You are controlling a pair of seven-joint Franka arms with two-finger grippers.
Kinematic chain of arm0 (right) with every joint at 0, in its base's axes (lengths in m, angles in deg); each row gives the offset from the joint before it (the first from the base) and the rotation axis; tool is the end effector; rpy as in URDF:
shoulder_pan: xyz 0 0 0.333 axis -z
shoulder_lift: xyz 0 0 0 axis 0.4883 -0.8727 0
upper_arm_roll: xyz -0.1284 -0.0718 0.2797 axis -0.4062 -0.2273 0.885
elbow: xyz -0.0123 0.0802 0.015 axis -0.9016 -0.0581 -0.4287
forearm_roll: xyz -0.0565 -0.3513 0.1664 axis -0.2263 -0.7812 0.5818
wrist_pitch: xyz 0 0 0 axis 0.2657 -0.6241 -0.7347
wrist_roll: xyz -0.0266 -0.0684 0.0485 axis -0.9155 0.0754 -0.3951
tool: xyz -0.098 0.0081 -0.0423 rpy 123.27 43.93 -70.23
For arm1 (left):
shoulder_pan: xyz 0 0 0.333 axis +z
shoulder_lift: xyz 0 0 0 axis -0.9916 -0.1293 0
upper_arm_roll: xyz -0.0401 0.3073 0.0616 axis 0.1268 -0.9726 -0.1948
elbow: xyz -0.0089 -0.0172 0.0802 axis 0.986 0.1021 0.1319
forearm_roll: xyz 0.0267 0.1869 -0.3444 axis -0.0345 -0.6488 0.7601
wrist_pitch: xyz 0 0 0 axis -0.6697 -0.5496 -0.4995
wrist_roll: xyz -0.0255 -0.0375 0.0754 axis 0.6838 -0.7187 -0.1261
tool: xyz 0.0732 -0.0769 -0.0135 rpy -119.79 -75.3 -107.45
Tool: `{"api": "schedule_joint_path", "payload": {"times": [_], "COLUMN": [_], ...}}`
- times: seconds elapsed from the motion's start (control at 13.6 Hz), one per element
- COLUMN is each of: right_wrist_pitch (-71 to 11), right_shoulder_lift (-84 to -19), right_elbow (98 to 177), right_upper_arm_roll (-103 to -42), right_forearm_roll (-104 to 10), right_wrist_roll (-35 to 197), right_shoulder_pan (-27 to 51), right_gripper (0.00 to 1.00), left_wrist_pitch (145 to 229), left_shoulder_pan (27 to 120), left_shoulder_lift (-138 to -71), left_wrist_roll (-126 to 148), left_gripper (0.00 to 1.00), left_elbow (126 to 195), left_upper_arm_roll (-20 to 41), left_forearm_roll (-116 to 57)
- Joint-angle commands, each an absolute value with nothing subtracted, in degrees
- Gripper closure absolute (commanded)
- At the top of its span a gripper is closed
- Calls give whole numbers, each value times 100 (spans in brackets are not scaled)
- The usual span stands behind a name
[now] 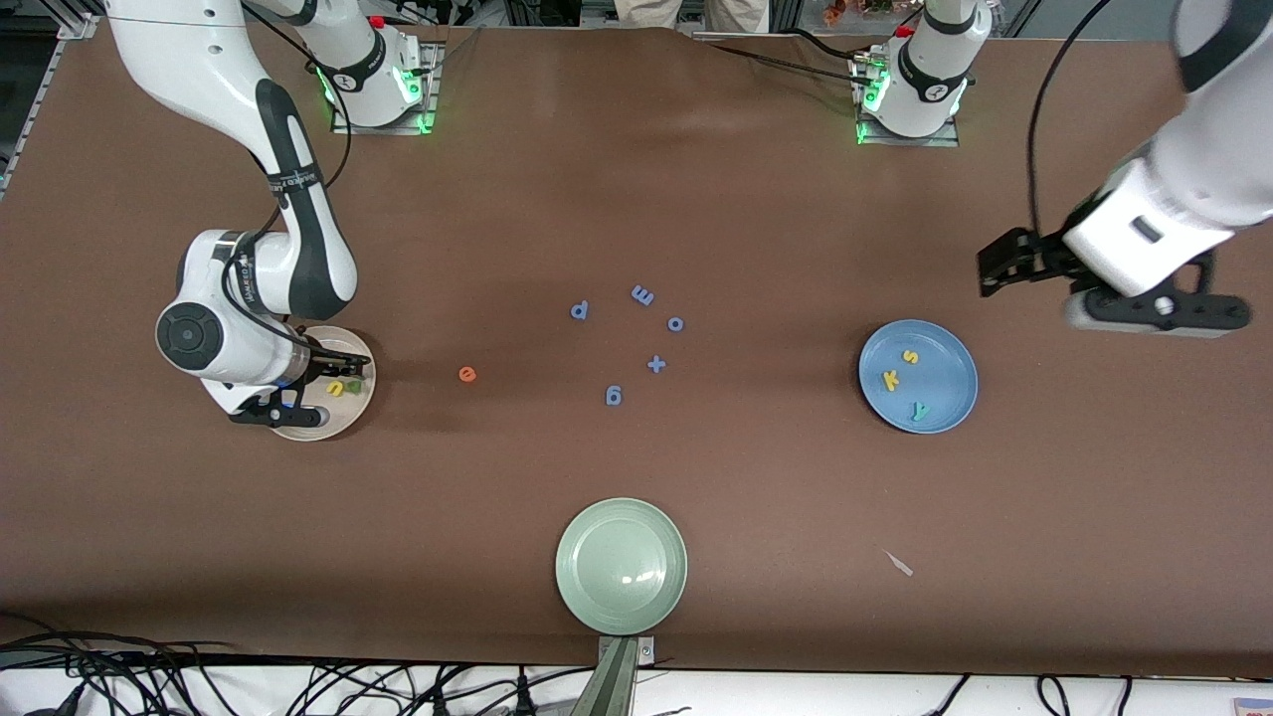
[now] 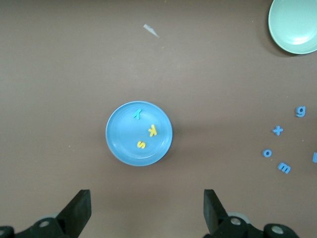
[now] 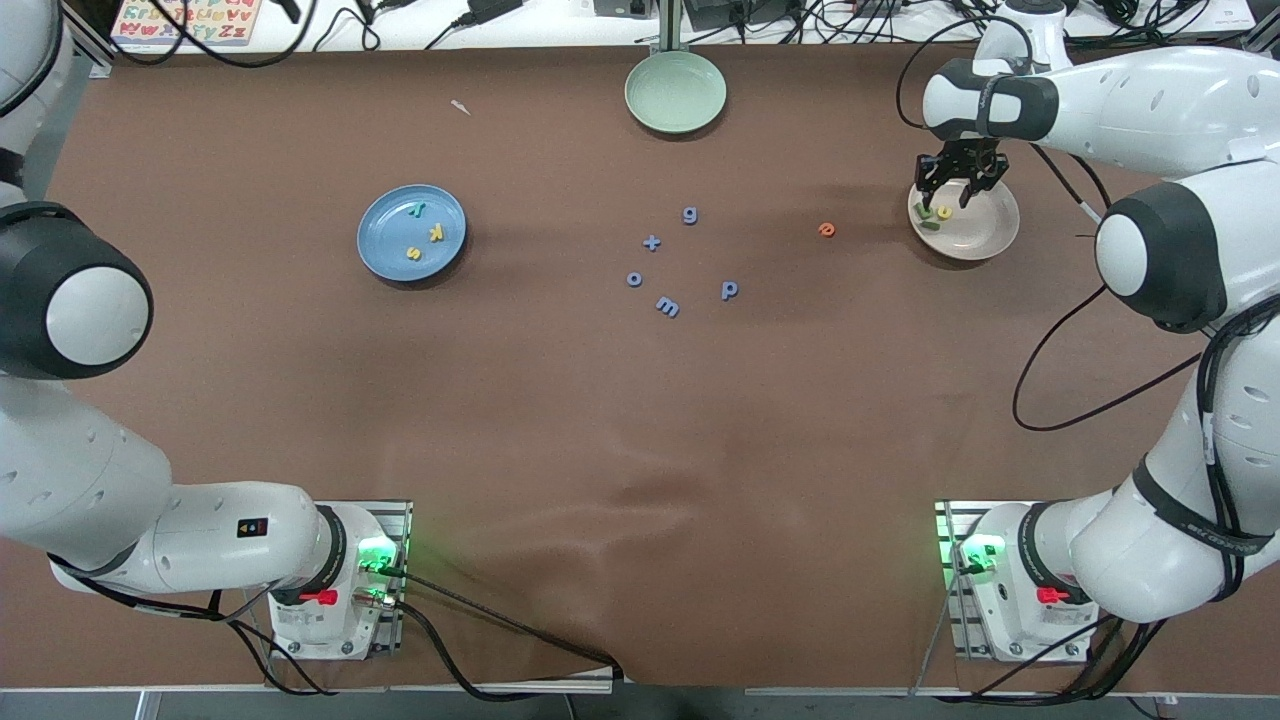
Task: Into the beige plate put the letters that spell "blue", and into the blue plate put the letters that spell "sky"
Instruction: 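Grasp the orange e with the right gripper and drop it on the white plate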
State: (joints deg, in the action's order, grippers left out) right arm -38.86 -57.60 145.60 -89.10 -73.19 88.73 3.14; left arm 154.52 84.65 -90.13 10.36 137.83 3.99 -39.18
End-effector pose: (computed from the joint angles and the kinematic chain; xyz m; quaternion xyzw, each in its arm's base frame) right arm 0.6133 0.0616 0.2372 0.9951 -0.0324 -0.0883 0.0310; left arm 0.5988 -0.0865 0.6146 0.9994 -0.0208 -0.0257 0.0108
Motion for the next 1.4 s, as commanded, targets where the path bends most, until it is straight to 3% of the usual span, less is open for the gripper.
{"api": "schedule_joint_path", "payload": {"times": [0.0, 0.15, 0.29, 0.73, 1.18, 1.32], "right_wrist_pitch": [-3896, -3940, -4053, -4756, -5099, -5249], "right_shoulder_lift": [-5613, -5701, -5798, -6149, -6360, -6369], "right_elbow": [14504, 14320, 14214, 14222, 14310, 14424], "right_upper_arm_roll": [-8748, -8476, -8185, -7666, -7630, -7639], "right_forearm_roll": [-7242, -7242, -7242, -7242, -7242, -7242], "right_wrist_roll": [9547, 10303, 10780, 11817, 12099, 12100], "right_shoulder_pan": [155, 84, 40, 40, -144, -180], "right_gripper": [33, 33, 33, 33, 33, 39], "left_wrist_pitch": [16221, 16856, 16946, 16507, 16427, 16419], "left_shoulder_pan": [8205, 8170, 8117, 8178, 8126, 8134], "left_shoulder_lift": [-8284, -7949, -7869, -7921, -7921, -7912], "left_wrist_roll": [1249, 1196, 1248, 1205, 1275, 1266], "left_gripper": [0, 0, 0, 0, 0, 0], "left_elbow": [15022, 15631, 15693, 15404, 15378, 15378], "left_upper_arm_roll": [-131, -280, -439, -404, -377, -377], "left_forearm_roll": [-3712, -3712, -3712, -3765, -3765, -3756]}}
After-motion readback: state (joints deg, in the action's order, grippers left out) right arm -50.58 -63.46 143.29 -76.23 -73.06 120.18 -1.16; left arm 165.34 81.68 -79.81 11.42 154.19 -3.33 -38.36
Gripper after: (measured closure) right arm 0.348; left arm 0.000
